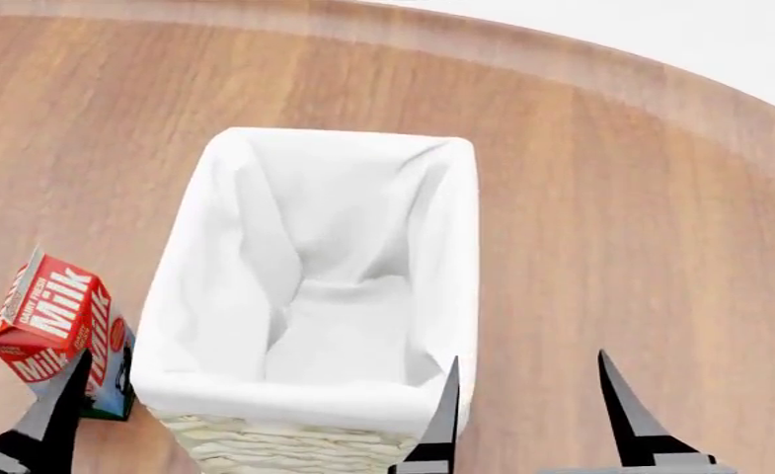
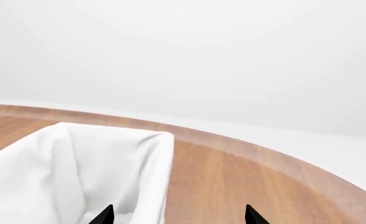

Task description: Pick up the tomato sauce, and put it in the basket.

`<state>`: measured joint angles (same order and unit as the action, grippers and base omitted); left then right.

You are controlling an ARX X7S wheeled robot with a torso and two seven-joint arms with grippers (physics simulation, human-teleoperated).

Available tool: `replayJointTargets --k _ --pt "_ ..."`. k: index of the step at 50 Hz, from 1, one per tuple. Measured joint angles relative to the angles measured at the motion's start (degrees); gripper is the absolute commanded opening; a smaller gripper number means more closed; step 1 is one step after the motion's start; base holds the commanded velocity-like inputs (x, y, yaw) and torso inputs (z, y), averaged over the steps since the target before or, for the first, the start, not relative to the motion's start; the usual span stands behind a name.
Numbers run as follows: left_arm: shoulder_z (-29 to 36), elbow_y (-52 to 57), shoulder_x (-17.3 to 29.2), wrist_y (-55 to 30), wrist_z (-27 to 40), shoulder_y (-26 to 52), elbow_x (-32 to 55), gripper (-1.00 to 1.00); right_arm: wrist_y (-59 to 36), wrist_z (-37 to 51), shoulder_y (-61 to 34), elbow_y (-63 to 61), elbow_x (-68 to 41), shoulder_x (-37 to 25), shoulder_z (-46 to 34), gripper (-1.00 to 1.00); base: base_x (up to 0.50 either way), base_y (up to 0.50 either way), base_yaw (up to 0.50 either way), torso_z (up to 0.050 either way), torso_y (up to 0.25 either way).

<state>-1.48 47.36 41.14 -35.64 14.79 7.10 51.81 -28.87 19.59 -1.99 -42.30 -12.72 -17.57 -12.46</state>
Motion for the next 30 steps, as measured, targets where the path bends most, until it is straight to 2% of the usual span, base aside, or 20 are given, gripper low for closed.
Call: replayJointTargets --k 11,26,30 --pt "-1.4 -1.3 8.7 -6.3 -3.4 -1.0 8.2 1.00 0.0 0.3 0.0 -0.1 -0.1 -0.2 -0.2 1.00 0.00 0.00 0.00 0.000 0.000" --pt "-1.2 -2.4 18.0 -10.9 -8.7 -8.6 8.7 1.00 0.1 0.7 0.0 -0.2 -0.2 -0.7 -0.3 1.00 0.00 0.00 0.00 0.000 0.000" --pt "0.6 -2.8 19.7 -11.6 -10.4 -10.5 6.8 1.00 0.1 0.7 0.0 -0.1 -0.2 -0.8 -0.4 1.00 0.00 0.00 0.00 0.000 0.000"
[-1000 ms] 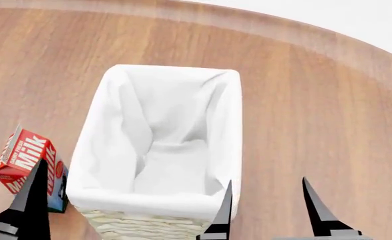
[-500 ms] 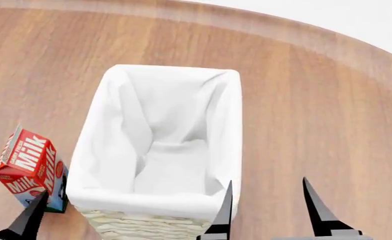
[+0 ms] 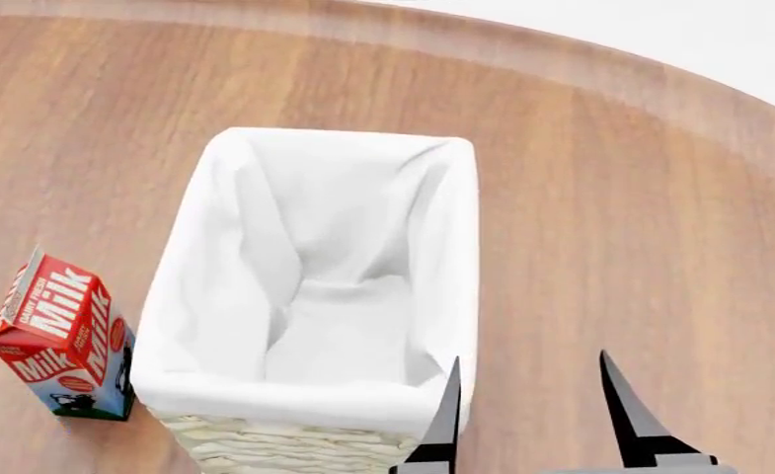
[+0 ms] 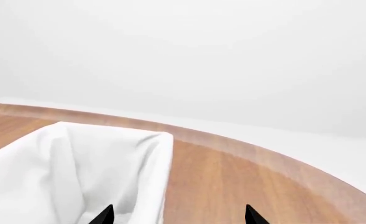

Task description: Pick up the tomato sauce, and put it in the basket.

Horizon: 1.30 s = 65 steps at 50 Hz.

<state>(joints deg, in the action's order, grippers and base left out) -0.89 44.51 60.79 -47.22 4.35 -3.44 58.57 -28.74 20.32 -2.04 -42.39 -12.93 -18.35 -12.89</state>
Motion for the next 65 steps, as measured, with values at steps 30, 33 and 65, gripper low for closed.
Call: replayJointTargets --k 30,33,65 --pt "16.8 -1.5 5.5 -3.7 -10.0 -5.9 -13.7 1.00 0.1 0.6 -0.2 0.5 -0.2 -0.5 -0.7 1.00 0.00 0.00 0.00 0.000 0.000" --pt "18.1 -1.5 5.7 -4.0 -10.8 -5.7 -14.7 1.00 0.1 0.7 -0.2 0.4 -0.3 -0.6 -0.7 1.00 0.00 0.00 0.00 0.000 0.000" --pt "28.0 -7.7 2.4 -5.5 -11.8 -2.3 -26.6 1.00 0.0 1.5 -0.4 -0.3 -0.4 -1.3 -1.1 1.00 0.00 0.00 0.00 0.000 0.000"
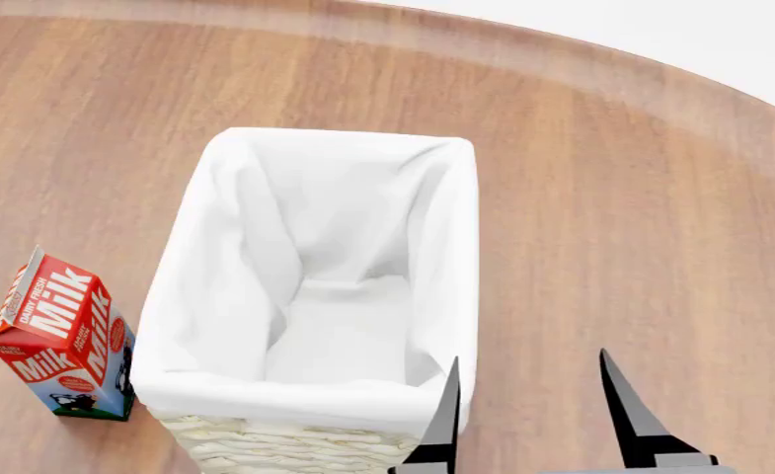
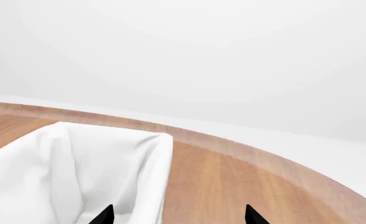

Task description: Pick up the tomato sauce, and put it in the basket.

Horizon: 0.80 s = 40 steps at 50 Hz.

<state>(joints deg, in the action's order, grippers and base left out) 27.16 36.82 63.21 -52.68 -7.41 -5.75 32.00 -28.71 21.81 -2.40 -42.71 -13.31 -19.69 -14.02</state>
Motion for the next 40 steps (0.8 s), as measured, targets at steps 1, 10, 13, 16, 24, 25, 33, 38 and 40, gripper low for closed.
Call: replayJointTargets --k 1,10,13,16,24,25,33,38,40 --pt "0.1 0.0 -0.1 -0.1 0.1 0.1 -0.1 1.00 0.0 0.0 0.0 0.0 0.0 0.0 0.0 1.00 0.00 0.00 0.00 0.000 0.000" --pt "1.3 0.0 -1.0 -0.9 0.3 0.8 -1.0 1.00 0.0 0.2 -0.1 -0.3 -0.1 -0.2 -0.1 1.00 0.00 0.00 0.00 0.000 0.000" --pt "1.8 -0.1 -1.3 -1.0 0.3 1.0 -1.3 1.00 -0.1 0.3 -0.1 -0.4 -0.2 -0.3 -0.1 1.00 0.00 0.00 0.00 0.000 0.000" --pt "2.1 -0.1 -1.5 -1.0 0.3 1.0 -1.6 1.00 -0.1 0.4 -0.1 -0.5 -0.3 -0.3 0.0 1.00 0.00 0.00 0.00 0.000 0.000" --pt "2.9 0.1 -1.4 0.6 0.2 0.5 -2.2 -1.00 0.2 0.5 0.0 -0.3 -0.4 -0.4 -0.1 1.00 0.00 0.00 0.00 0.000 0.000" --pt "3.0 0.1 -1.4 0.8 0.2 0.4 -2.5 -1.00 0.2 0.5 -0.1 -0.3 -0.4 -0.4 -0.1 1.00 0.00 0.00 0.00 0.000 0.000" --pt "3.2 -0.1 -1.2 1.8 0.1 0.5 -3.9 -1.00 0.1 0.7 -0.1 -0.3 -0.6 -0.5 -0.1 1.00 0.00 0.00 0.00 0.000 0.000" --pt "2.7 0.1 -1.1 2.2 0.4 0.7 -3.9 -1.00 0.0 0.8 -0.2 -0.4 -0.7 -0.6 -0.1 1.00 0.00 0.00 0.00 0.000 0.000" --pt "2.0 0.6 -0.9 2.2 0.5 0.7 -3.5 -1.00 0.0 0.8 -0.2 -0.4 -0.8 -0.6 -0.1 1.00 0.00 0.00 0.00 0.000 0.000"
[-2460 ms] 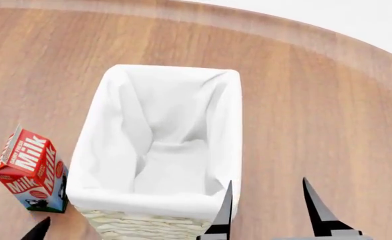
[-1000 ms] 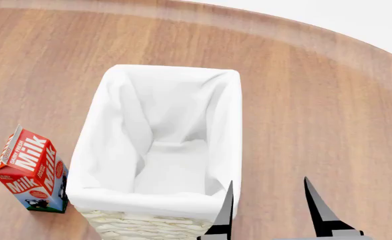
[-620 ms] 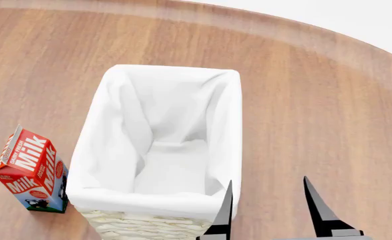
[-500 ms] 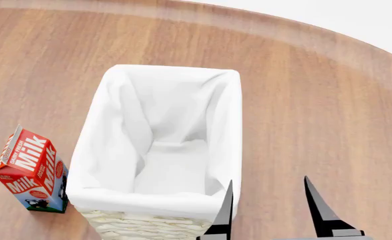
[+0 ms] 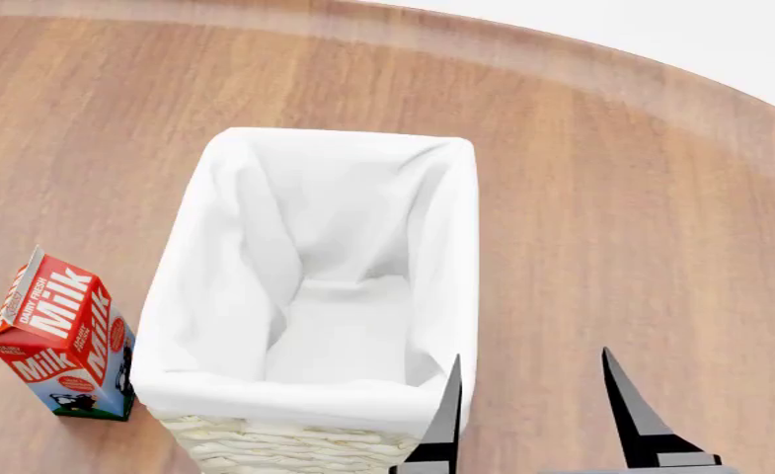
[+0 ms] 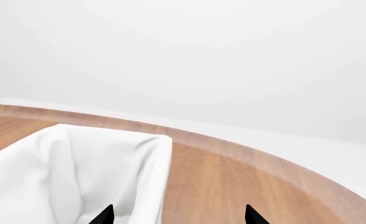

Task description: Pick up the tomato sauce, and put it in the basket.

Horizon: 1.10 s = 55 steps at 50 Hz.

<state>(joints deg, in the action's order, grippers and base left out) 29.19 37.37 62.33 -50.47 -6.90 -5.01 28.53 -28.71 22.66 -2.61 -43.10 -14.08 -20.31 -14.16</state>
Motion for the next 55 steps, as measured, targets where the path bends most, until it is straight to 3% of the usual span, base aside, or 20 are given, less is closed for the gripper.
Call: replayJointTargets --k 12,24,31,41,48,55 --pt "-8.7 4.7 2.5 -1.0 1.9 1.8 7.6 -1.00 0.2 0.1 -0.1 0.2 -0.2 -0.2 -0.1 1.00 0.00 0.00 0.00 0.000 0.000" --pt "-23.4 10.4 6.6 -5.5 5.7 11.1 26.3 -1.00 0.3 0.3 -0.1 0.5 -0.4 -0.3 -0.2 1.00 0.00 0.00 0.00 0.000 0.000" --pt "-28.5 12.0 9.4 -7.6 8.6 19.0 38.1 -1.00 0.4 0.4 -0.1 0.6 -0.5 -0.4 -0.3 1.00 0.00 0.00 0.00 0.000 0.000" --pt "-24.0 11.4 8.4 -14.8 13.0 42.2 53.1 -1.00 0.5 0.5 -0.1 0.7 -0.7 -0.5 -0.4 1.00 0.00 0.00 0.00 0.000 0.000" --pt "-17.7 8.6 3.4 -22.0 14.7 59.8 58.8 -1.00 0.4 0.7 -0.2 0.4 -1.0 -0.6 -0.3 1.00 0.00 0.00 0.00 0.000 0.000" --pt "-11.6 4.6 -3.1 -27.3 12.7 72.7 57.6 -1.00 0.4 0.8 -0.3 0.3 -1.1 -0.7 -0.4 1.00 0.00 0.00 0.00 0.000 0.000"
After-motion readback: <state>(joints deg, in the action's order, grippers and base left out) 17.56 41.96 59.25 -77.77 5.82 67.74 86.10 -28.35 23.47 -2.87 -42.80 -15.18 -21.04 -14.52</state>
